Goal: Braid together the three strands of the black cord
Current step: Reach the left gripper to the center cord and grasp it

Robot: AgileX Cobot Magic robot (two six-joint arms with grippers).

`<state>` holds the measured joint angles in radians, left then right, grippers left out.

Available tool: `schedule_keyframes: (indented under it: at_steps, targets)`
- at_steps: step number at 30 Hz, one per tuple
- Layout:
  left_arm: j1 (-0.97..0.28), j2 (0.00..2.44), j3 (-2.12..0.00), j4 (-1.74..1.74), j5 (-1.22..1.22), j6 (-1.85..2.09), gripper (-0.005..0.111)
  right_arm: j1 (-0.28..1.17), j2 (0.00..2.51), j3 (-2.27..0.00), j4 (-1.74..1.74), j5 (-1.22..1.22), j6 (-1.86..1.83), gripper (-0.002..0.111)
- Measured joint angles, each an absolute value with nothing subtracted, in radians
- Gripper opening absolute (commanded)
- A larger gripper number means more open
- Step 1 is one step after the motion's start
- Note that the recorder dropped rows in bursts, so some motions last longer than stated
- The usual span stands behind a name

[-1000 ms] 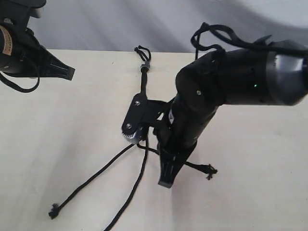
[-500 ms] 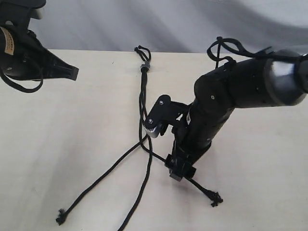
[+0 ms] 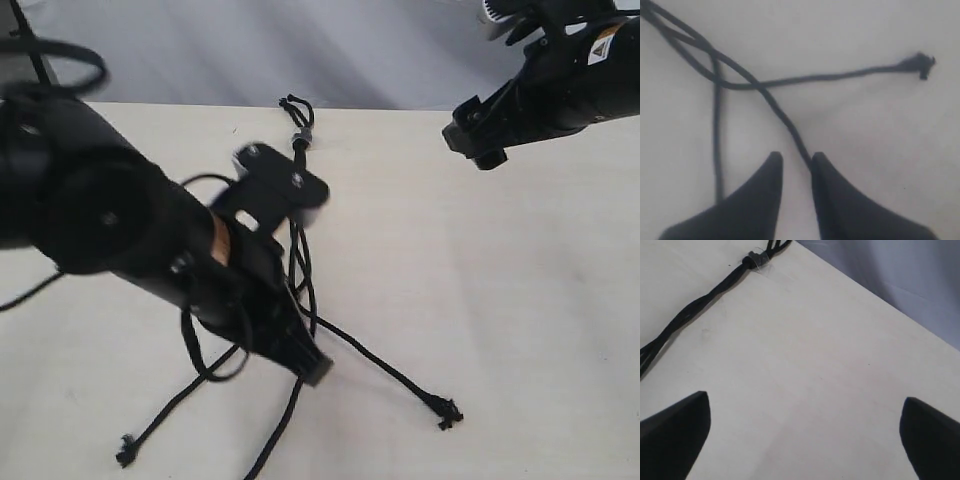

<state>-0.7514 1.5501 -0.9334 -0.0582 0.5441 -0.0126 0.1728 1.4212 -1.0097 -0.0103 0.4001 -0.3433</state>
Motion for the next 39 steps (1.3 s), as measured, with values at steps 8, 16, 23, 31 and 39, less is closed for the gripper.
schedule_keyframes:
  at_steps: [8, 16, 23, 31, 39]
  targets:
    - [-0.816, 1.746, -0.934, -0.061, 0.502, -0.052, 0.044, 0.158, 1.457, -1.010, -0.008, 0.385, -0.343, 0.095]
    - [-0.816, 1.836, -0.936, -0.061, 0.464, -0.059, 0.005, 0.158, 1.457, -1.010, -0.008, 0.376, -0.343, 0.095]
    - [-0.816, 1.839, -0.940, -0.042, 0.463, -0.059, 0.000, 0.158, 1.457, -1.010, -0.008, 0.376, -0.343, 0.095]
    - [-0.766, 1.765, -1.021, 0.176, 0.557, -0.082, 0.000, 0.158, 1.457, -1.010, -0.008, 0.376, -0.343, 0.095]
    - [-0.585, 1.789, -0.954, 0.383, 0.465, -0.088, 0.000, 0.158, 1.457, -1.010, -0.008, 0.376, -0.343, 0.095]
